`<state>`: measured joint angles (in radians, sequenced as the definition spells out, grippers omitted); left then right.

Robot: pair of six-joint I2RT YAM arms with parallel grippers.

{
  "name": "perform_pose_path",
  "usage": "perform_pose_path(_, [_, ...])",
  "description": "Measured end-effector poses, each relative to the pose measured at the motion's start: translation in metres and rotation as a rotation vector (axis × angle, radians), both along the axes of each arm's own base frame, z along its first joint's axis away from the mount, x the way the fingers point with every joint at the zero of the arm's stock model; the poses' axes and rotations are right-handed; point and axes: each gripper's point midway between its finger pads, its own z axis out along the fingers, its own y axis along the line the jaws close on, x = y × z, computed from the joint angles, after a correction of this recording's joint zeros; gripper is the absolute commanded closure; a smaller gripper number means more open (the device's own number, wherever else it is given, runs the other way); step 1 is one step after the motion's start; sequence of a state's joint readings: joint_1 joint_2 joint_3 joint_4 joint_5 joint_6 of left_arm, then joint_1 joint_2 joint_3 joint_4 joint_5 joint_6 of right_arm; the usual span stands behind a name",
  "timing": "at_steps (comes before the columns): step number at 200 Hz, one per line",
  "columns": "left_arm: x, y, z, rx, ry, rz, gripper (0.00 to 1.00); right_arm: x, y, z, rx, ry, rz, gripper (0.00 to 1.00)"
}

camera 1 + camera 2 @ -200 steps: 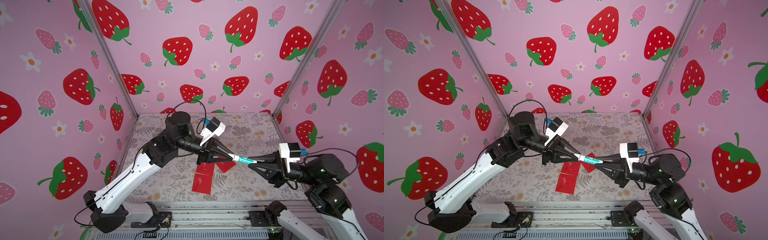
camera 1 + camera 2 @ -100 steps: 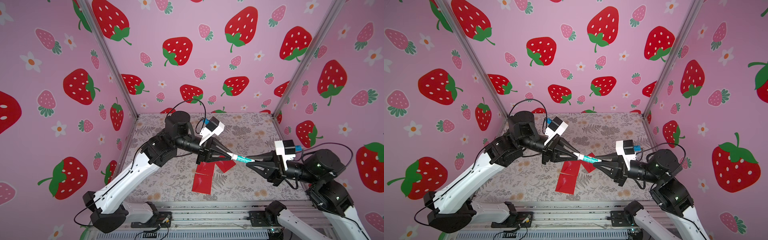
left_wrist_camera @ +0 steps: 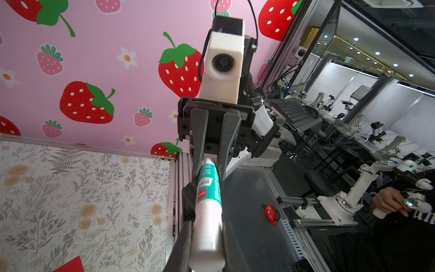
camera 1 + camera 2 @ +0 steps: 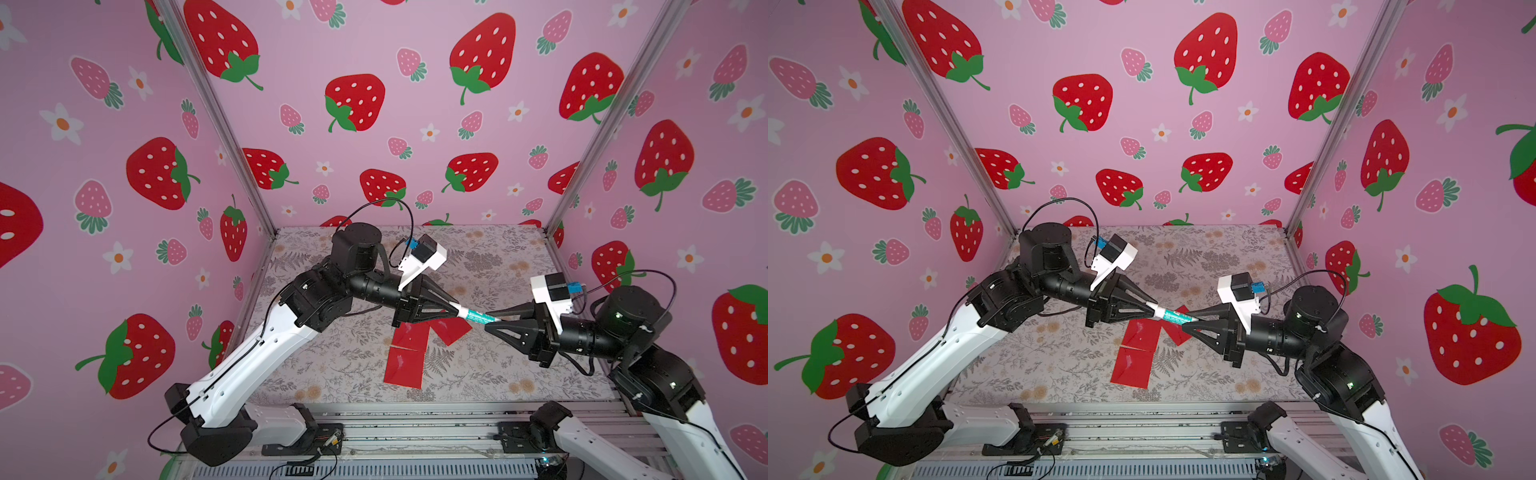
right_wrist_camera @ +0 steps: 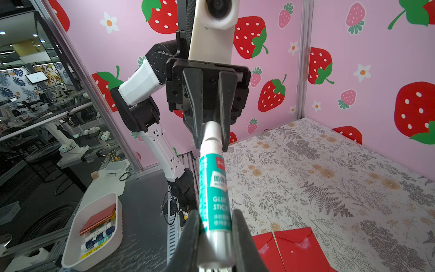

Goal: Seal the envelope with a glue stick
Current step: Place the lid at the center of the board.

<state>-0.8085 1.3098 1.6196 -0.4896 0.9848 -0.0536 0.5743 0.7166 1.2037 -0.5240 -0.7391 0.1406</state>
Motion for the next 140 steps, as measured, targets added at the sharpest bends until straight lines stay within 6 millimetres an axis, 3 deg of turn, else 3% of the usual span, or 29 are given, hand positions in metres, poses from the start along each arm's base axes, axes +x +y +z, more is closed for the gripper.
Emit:
perform_pose_path(99, [0.01,-0.001,-0.005,0.008,-0.008,0.014,1.0,0.013,-0.001,-0.003,0.008,-0.029,-0.06,1.0])
perform_pose_path(140, [0.023,-0.001,-0.012,0.019,-0.007,0.04,1.0,0.025,-0.003,-0.001,0.015,-0.052,-0.12,1.0])
